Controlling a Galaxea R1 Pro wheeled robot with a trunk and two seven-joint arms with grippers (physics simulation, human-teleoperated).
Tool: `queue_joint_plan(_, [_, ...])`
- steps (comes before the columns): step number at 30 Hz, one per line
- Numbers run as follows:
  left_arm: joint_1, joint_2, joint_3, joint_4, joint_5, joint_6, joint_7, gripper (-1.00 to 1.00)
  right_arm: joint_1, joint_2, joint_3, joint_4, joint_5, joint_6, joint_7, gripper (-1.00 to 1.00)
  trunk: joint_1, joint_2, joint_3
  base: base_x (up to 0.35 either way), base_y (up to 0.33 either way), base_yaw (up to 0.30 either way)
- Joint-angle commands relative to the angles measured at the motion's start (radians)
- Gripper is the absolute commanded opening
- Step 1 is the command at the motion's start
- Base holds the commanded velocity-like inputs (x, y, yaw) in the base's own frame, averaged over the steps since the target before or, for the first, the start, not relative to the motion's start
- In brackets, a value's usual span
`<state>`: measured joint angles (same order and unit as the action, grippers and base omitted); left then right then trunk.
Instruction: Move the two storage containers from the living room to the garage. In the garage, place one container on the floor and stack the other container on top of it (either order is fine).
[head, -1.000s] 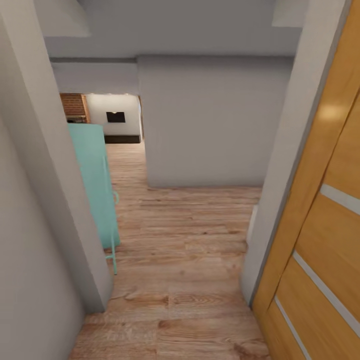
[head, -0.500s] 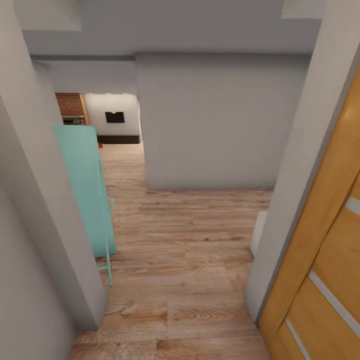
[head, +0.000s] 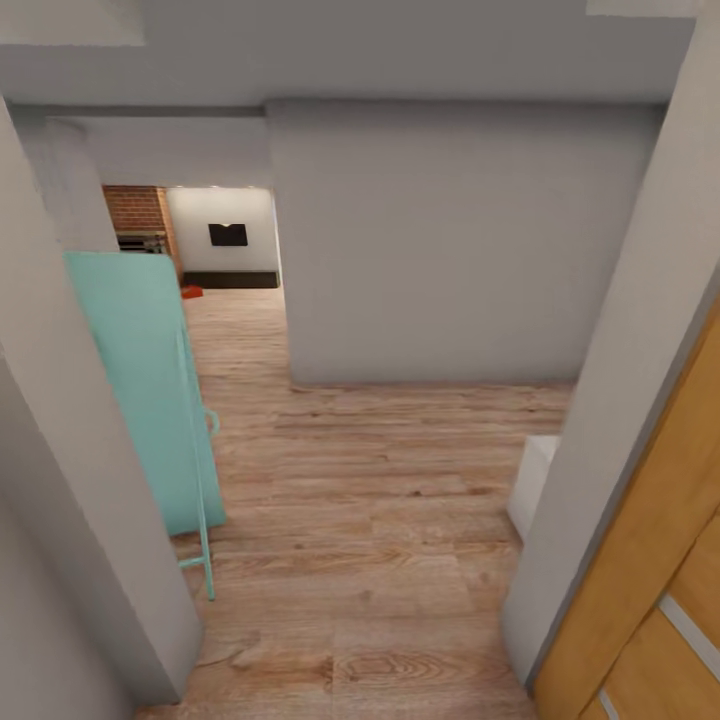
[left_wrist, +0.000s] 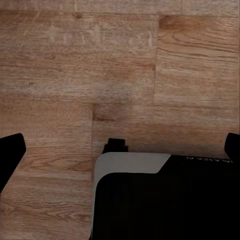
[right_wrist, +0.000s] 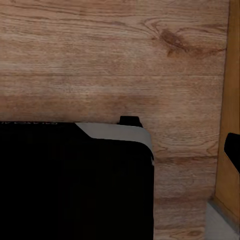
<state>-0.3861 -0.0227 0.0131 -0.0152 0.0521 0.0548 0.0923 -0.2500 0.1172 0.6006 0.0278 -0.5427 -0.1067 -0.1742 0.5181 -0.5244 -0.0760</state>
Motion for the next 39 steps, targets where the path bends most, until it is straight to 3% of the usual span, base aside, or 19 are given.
queue_joint_plan(1, [0.000, 0.000, 0.000, -0.002, 0.005, 0.005, 0.003, 1.00, -0.001, 0.001, 0.008, 0.003, -0.010, -0.005, -0.001, 1.00, 0.001, -0.002, -0.002, 0.322, 0.000, 0.000])
queue_joint_plan(39, [0.000, 0.000, -0.001, -0.002, 0.005, 0.005, 0.003, 1.00, -0.001, 0.001, 0.008, 0.003, -0.010, -0.005, -0.001, 1.00, 0.001, -0.002, -0.002, 0.322, 0.000, 0.000])
